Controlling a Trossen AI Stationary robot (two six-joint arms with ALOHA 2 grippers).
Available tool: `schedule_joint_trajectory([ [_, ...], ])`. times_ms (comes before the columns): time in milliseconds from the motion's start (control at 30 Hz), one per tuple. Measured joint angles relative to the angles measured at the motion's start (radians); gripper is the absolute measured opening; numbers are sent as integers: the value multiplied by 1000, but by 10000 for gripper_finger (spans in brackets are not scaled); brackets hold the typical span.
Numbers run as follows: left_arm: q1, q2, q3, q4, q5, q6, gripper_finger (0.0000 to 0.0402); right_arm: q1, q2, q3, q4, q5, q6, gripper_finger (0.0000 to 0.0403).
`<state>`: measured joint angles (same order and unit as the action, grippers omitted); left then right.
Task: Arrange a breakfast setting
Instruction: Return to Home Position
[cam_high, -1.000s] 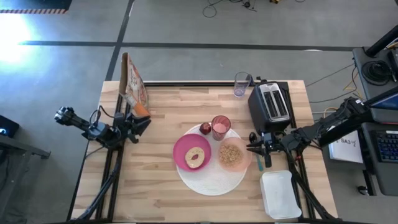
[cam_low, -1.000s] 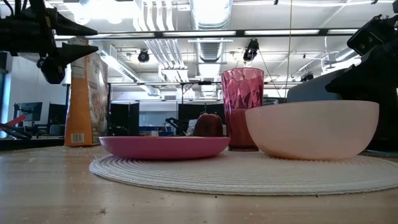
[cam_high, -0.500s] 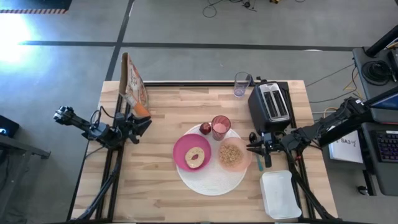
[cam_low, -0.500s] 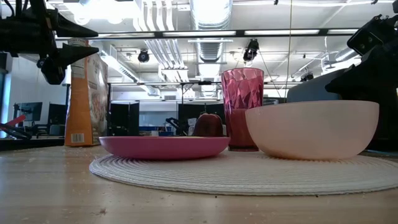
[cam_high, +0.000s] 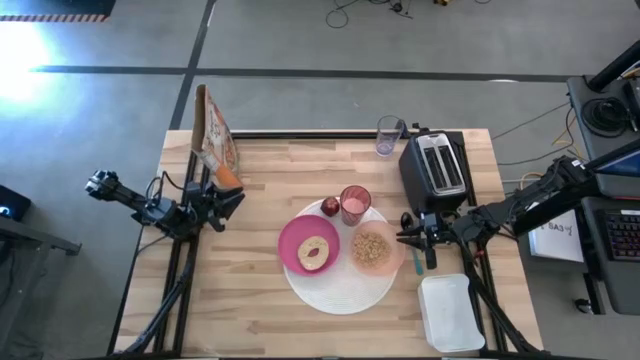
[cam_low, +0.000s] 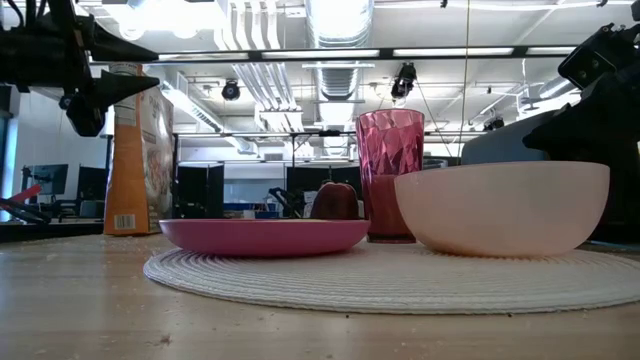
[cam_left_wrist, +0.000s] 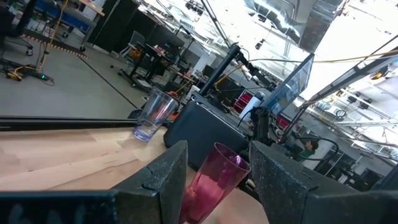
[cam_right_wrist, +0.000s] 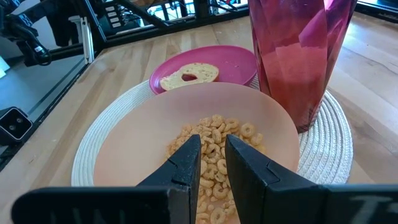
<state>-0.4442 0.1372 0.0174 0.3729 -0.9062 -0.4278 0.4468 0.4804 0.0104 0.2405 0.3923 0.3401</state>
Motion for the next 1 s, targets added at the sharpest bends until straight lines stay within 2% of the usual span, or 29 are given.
schedule_joint_trajectory([
  [1000,0,30,0,0,0,0,158,0,0,0,0,0,0,63],
])
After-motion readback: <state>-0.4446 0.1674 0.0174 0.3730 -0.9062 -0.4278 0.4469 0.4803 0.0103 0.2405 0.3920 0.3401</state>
